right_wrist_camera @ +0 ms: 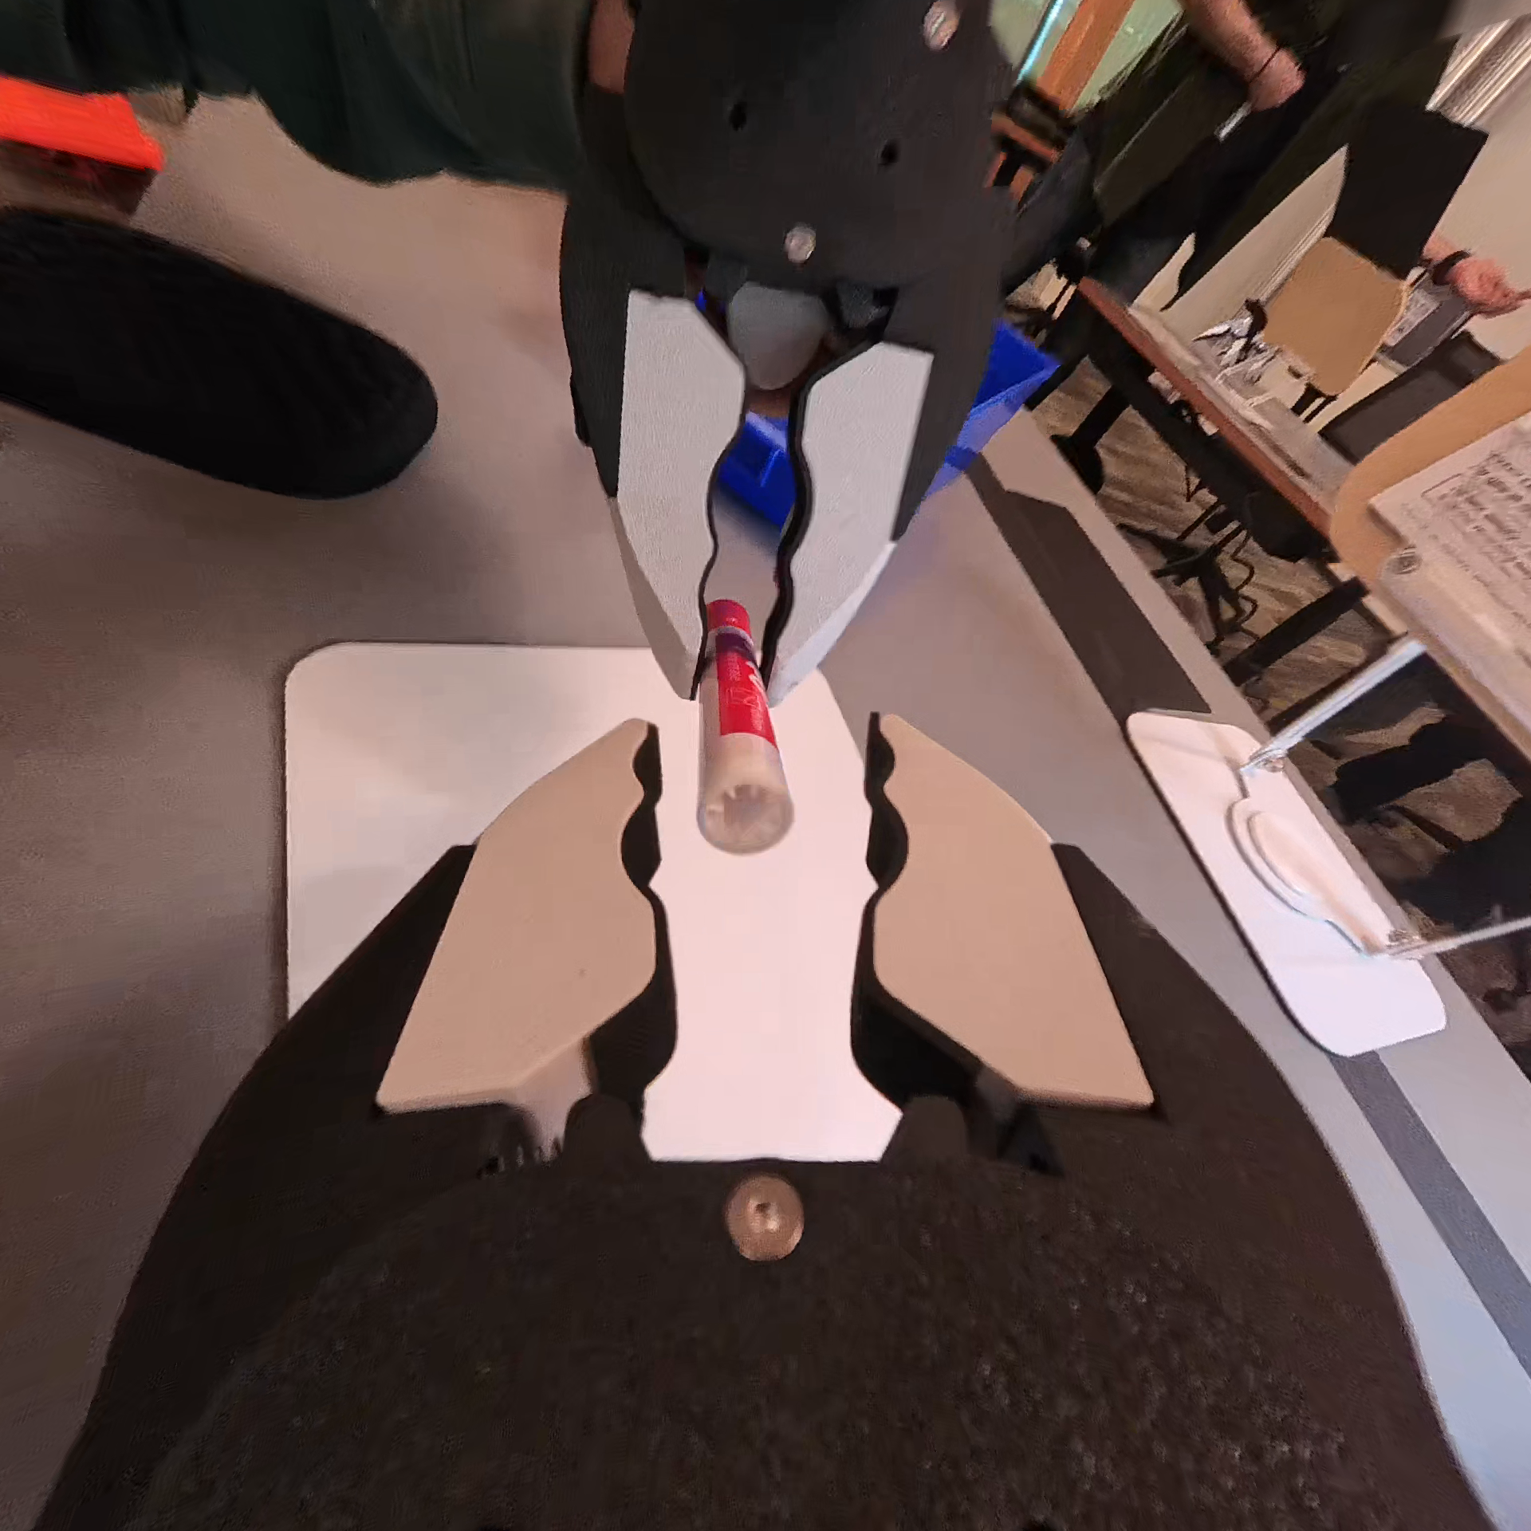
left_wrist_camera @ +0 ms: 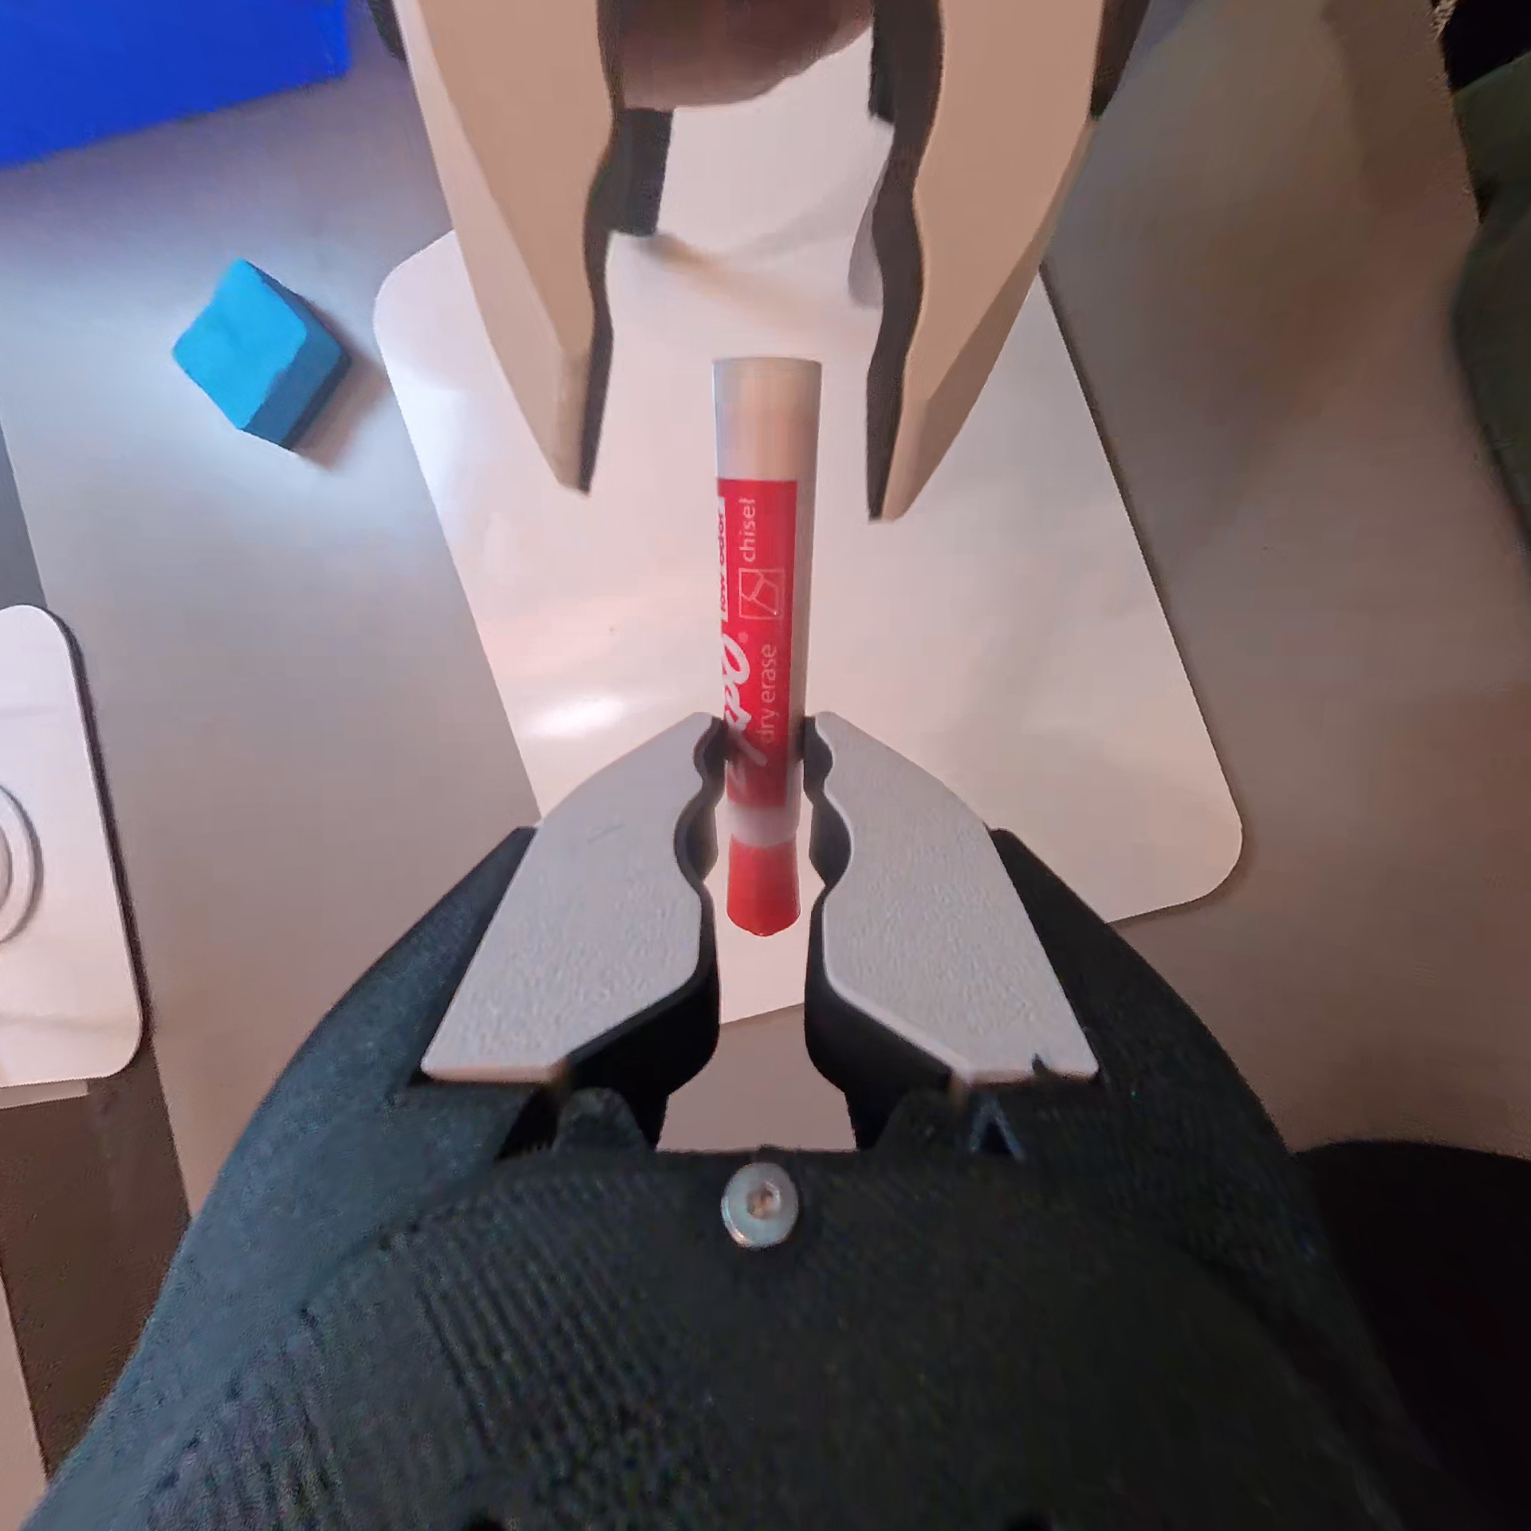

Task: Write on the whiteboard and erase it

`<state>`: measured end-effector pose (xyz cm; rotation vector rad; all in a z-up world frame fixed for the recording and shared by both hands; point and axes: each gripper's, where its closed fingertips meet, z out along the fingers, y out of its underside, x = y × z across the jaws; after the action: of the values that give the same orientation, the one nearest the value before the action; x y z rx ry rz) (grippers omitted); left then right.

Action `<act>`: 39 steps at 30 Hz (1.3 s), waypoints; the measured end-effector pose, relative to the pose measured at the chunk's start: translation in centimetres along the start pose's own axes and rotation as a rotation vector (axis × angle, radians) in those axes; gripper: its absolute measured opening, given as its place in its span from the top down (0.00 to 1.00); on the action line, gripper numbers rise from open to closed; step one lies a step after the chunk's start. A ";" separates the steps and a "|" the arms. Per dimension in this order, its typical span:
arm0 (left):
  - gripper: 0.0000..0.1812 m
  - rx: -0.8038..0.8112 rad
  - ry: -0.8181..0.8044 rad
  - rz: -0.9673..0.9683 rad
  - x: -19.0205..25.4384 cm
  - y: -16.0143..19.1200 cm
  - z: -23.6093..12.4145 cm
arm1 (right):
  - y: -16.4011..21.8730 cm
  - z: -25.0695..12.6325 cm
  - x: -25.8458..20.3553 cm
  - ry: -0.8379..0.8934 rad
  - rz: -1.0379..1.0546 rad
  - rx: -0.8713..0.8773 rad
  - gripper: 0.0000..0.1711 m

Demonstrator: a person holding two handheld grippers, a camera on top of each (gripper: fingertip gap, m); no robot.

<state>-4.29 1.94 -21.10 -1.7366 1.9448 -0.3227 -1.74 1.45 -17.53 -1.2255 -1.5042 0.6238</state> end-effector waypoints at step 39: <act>0.91 0.522 0.119 -0.258 3.3 -1.5 0.1 | 1.3 1.7 -3.9 -0.245 0.146 -0.002 0.70</act>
<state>-3.10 -1.45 -21.16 -1.6305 1.5220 -0.9522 -3.10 -1.32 -20.75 -1.3050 -1.6257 0.8962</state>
